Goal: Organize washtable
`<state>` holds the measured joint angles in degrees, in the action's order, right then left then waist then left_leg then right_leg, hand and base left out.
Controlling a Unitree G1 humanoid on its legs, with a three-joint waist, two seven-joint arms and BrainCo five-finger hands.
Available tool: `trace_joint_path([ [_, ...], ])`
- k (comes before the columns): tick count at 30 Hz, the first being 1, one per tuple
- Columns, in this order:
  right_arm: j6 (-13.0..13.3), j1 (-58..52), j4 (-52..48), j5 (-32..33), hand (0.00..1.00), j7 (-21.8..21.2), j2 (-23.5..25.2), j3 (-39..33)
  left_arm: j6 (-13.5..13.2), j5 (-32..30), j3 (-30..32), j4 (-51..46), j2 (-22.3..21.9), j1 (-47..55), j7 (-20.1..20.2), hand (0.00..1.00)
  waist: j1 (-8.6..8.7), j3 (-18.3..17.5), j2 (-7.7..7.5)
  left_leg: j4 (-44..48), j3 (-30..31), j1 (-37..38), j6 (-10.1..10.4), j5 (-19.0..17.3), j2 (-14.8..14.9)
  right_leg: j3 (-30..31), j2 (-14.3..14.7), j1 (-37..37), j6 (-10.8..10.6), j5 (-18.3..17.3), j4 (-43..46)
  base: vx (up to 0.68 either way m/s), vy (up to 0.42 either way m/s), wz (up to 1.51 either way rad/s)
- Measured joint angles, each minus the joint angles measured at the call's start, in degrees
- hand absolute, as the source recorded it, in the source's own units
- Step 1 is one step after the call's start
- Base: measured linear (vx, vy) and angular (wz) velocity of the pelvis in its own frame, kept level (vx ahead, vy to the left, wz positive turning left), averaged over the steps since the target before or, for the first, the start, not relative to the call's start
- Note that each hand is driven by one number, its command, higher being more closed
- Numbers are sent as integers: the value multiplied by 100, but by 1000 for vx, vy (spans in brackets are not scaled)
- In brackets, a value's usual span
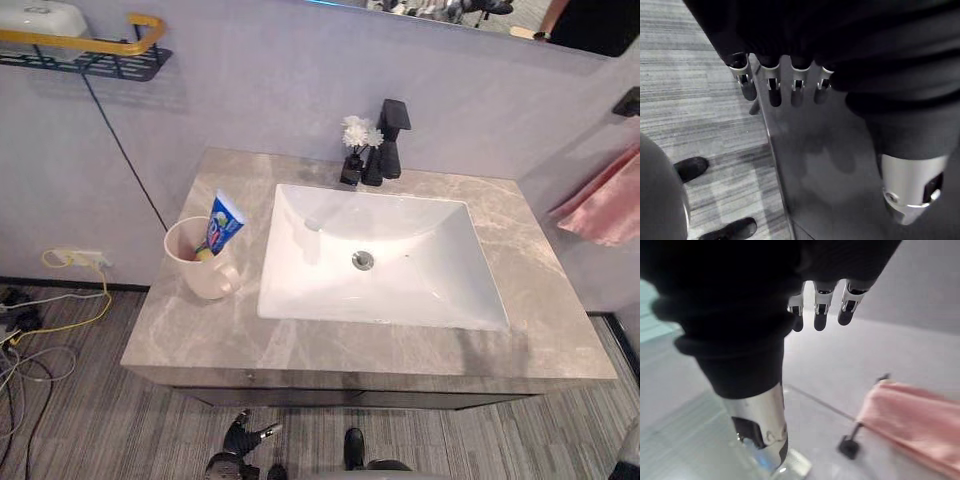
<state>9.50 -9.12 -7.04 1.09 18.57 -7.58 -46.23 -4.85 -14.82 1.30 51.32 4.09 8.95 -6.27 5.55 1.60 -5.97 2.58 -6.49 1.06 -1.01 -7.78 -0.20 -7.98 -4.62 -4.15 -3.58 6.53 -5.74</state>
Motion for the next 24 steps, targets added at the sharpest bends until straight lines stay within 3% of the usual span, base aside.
trace_joint_path([
  [8, -121, -740, 67, 313, 0, 148, 1006, 176, 5, 21, 164, -28, -205, -8, -14, 0, -19, 30, 90, 108, -173, 188, -9, -168, 69, 56, 40, 180, 1, -83, 69, -1, -7, -8],
  [10, -113, -881, 476, 762, 0, 163, 1184, 406, 62, 39, 197, -27, -265, -23, -43, 0, -27, 42, 123, 222, -234, 241, 29, -336, 149, 26, 76, 181, 59, -337, 358, -15, -11, -9],
  [19, -91, -884, 2061, 1437, 0, 97, 1214, 766, 216, 80, 208, -20, -285, -71, -147, 0, -224, 23, 263, 310, -522, 417, 119, -460, 293, -154, 137, 210, 23, -439, 561, 76, 6, -4],
  [21, -96, -869, 2726, 1560, 0, -7, 1202, 912, 256, 84, 199, 8, -275, -113, -154, 0, -337, 39, 283, 340, -592, 476, 179, -496, 329, -170, 159, 290, 23, -439, 547, 43, 3, 3],
  [24, -160, -795, 3572, 1674, 0, -326, 1161, 1249, 240, 174, 109, 54, -254, -132, -154, 0, -344, 61, 323, 327, -597, 484, 185, -499, 330, -237, 155, 313, 21, -440, 532, 7, -1, 3],
])
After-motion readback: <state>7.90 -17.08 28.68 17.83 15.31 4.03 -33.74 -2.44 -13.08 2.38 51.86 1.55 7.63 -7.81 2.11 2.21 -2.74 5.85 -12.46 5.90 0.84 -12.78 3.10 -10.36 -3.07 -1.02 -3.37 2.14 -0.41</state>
